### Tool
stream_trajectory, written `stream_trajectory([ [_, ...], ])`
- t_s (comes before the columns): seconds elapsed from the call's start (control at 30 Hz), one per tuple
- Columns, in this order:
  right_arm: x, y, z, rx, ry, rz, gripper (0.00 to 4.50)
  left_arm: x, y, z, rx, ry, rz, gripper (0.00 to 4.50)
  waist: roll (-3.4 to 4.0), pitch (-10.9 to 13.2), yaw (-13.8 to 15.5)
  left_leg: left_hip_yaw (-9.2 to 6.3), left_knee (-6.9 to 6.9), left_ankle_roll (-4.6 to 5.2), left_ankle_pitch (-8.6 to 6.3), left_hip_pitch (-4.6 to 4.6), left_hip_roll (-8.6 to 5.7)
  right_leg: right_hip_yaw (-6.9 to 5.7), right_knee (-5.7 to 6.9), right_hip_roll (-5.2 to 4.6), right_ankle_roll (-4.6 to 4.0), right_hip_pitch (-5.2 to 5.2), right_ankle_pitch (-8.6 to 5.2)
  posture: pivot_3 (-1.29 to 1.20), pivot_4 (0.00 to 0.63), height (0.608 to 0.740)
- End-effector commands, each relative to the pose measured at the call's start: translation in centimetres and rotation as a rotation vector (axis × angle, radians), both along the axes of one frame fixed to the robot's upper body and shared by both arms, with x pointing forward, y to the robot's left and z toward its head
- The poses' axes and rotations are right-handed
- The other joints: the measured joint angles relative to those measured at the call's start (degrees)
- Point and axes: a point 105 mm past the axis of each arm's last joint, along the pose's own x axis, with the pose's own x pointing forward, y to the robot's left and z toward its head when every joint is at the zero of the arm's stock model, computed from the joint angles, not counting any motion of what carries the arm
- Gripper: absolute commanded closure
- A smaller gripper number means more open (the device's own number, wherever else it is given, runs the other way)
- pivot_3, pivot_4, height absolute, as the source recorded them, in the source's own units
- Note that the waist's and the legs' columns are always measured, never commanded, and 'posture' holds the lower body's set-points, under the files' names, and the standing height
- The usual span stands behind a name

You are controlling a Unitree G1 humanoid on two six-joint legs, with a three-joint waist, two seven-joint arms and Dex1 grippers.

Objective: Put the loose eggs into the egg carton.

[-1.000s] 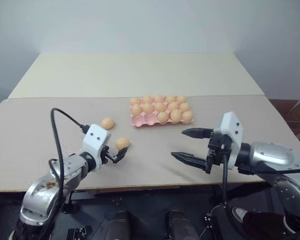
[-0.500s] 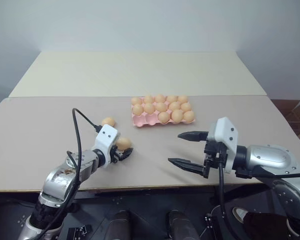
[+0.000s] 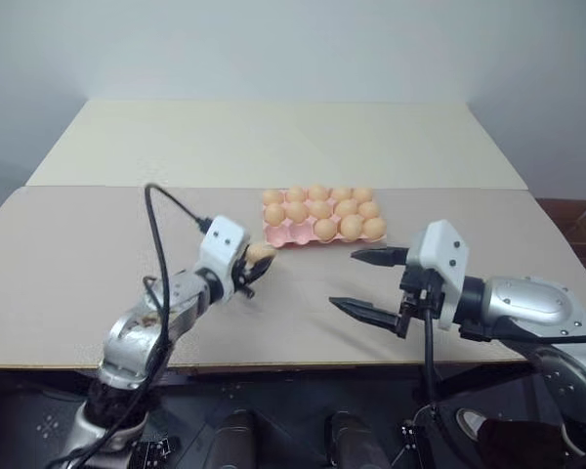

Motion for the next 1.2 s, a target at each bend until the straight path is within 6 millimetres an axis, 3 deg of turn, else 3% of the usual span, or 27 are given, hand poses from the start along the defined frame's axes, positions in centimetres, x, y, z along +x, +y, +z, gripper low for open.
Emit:
stream_trajectory([
  [0.03, -0.1, 0.1, 0.8, -0.004, -0.039, -0.011, 0.0, 1.7, -1.5, 1.2, 0.016, -0.071, -0.027, 2.78, -0.01, 0.0, 0.1, 0.0, 0.01, 0.0, 0.0, 0.0, 0.0, 0.0, 0.0, 0.0, 0.0, 0.01, 0.0, 0.0, 0.15, 0.74],
  [0.27, 0.0, 0.3, 0.1, -0.005, -0.031, -0.053, 0.0, 5.4, -4.5, 1.3, 0.057, -0.118, -0.091, 2.78, -0.01, 0.0, 0.1, -0.01, 0.01, 0.01, 0.0, -0.07, -0.03, 0.01, -0.03, 0.0, 0.01, -0.03, 0.0, 0.0, 0.15, 0.74],
  [0.6, -0.3, -0.4, 0.2, -0.009, -0.027, -0.076, 0.0, 6.8, -5.0, 0.7, 0.038, -0.118, -0.088, 2.78, -0.02, 0.0, 0.0, -0.03, 0.04, 0.01, 0.0, -0.13, -0.03, 0.01, 0.01, -0.01, 0.05, -0.07, 0.0, 0.0, 0.15, 0.74],
  [0.87, -0.4, -0.4, 0.4, -0.01, -0.026, -0.073, 0.0, 6.7, -4.5, 1.4, -0.023, -0.163, -0.064, 0.15, -0.02, 0.0, 0.0, -0.04, 0.06, 0.02, 0.0, -0.13, -0.03, 0.0, 0.01, -0.01, 0.05, -0.05, 0.01, 0.0, 0.15, 0.74],
  [1.03, -0.5, -0.3, 0.5, -0.01, -0.028, -0.071, 0.0, 5.4, -2.9, 3.1, -0.095, -0.214, -0.037, 0.03, -0.02, 0.0, -0.2, -0.05, 0.06, 0.01, 0.0, -0.12, -0.02, 0.01, 0.03, -0.01, 0.06, -0.06, 0.01, 0.0, 0.15, 0.74],
  [1.2, -0.6, -0.3, 0.5, -0.009, -0.025, -0.074, 0.0, 3.3, 0.2, 3.6, -0.097, -0.222, 0.031, 0.03, -0.02, 0.0, -0.3, -0.06, 0.07, 0.01, 0.0, -0.09, -0.02, 0.01, 0.06, -0.02, 0.06, -0.03, 0.01, 0.0, 0.15, 0.74],
])
